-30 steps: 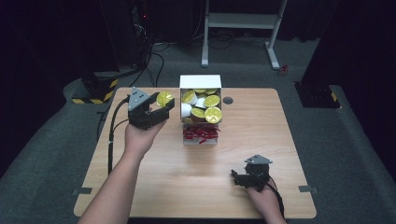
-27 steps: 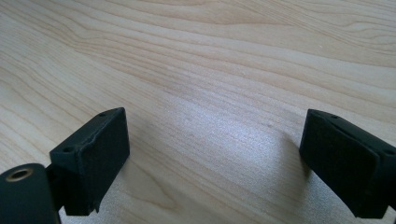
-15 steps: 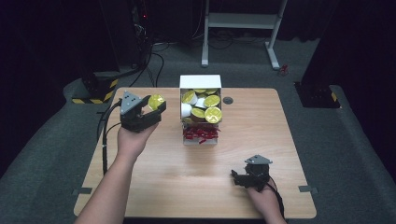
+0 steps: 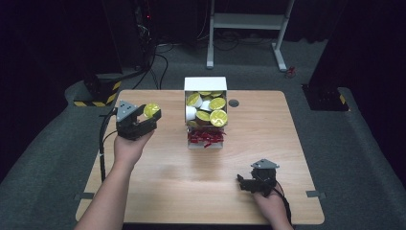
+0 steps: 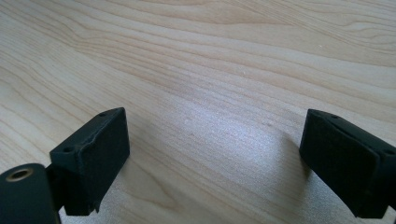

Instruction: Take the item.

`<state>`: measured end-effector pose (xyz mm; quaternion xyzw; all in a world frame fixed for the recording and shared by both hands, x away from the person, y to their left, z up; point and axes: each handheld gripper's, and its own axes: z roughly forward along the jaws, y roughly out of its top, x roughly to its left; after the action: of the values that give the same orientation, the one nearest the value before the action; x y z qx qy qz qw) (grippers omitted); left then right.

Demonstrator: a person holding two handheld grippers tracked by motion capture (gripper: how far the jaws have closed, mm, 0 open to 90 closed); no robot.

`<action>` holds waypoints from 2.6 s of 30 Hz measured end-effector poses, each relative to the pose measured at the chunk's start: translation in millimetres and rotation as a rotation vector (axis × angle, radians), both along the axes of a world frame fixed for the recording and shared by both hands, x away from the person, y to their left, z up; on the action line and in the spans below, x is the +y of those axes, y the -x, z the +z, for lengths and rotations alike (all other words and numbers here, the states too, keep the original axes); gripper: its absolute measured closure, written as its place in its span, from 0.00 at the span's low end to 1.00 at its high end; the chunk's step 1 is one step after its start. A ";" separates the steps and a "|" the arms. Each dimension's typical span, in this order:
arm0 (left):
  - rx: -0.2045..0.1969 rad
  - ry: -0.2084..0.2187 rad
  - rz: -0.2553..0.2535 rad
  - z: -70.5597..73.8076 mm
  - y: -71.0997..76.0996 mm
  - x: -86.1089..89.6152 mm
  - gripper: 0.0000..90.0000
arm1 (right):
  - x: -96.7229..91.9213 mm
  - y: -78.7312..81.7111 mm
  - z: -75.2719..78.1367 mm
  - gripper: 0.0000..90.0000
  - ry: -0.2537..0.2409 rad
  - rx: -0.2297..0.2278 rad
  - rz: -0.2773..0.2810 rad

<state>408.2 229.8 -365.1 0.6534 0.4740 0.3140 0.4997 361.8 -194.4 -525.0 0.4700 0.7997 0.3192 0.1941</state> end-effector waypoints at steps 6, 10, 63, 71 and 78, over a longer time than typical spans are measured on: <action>0.018 0.009 0.023 -14.6 -0.3 10.1 0.43 | -0.1 -0.1 0.0 0.09 0.000 0.000 0.001; 0.042 0.009 0.045 -27.3 -1.6 17.9 0.43 | -0.1 -0.2 0.0 0.09 0.000 -0.002 0.001; 0.263 -0.055 0.079 -118.0 -34.2 13.0 0.43 | 0.0 0.7 0.0 0.09 -0.001 0.000 0.000; 0.300 -0.058 0.084 -128.6 -39.4 10.6 0.43 | 0.0 0.7 0.0 0.09 -0.002 0.001 0.000; 0.326 -0.055 0.097 -135.9 -41.0 14.5 0.43 | -0.2 0.6 -0.1 0.09 0.000 -0.001 0.003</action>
<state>449.2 244.3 -501.0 0.6856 0.5709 0.2403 0.3824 361.3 -194.6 -525.1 0.4688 0.8002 0.3198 0.1939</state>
